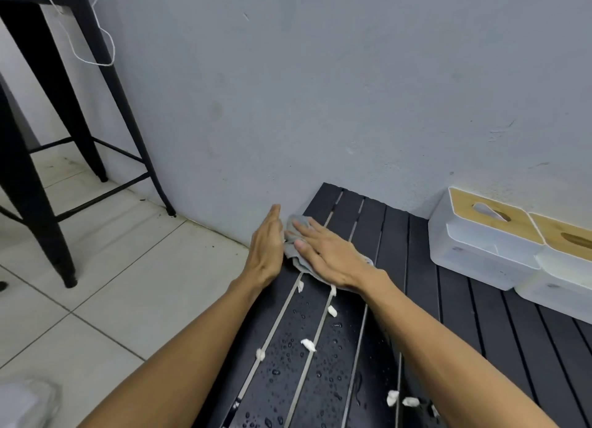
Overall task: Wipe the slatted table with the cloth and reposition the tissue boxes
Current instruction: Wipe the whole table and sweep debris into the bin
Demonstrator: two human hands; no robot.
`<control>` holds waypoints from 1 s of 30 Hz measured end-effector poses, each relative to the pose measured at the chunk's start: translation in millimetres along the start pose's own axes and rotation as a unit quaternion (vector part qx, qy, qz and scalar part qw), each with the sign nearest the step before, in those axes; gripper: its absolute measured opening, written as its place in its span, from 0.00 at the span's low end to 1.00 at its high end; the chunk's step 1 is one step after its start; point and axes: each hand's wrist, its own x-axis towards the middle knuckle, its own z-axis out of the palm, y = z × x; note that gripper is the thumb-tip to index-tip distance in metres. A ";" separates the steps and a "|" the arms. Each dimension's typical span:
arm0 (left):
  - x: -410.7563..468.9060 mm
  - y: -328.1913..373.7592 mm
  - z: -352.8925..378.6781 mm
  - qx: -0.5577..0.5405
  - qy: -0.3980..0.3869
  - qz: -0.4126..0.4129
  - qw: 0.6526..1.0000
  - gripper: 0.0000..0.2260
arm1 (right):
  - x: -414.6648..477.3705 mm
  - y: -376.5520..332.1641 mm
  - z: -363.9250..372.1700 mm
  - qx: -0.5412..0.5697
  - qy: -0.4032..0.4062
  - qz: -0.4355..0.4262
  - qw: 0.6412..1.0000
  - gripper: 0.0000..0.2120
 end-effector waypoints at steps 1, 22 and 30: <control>-2.9 2.9 -3.8 -0.015 0.001 -0.013 1.000 0.34 | -7.4 -6.3 -0.5 0.011 -0.007 -0.011 1.000 0.28; -95.7 -17.4 -63.3 -0.030 -0.077 -0.072 0.994 0.44 | -66.0 -78.9 -19.6 0.177 0.150 0.042 0.972 0.19; -111.3 -31.4 -59.5 -0.053 -0.078 -0.109 0.990 0.41 | -61.4 -79.0 8.2 0.097 -0.023 0.004 0.995 0.30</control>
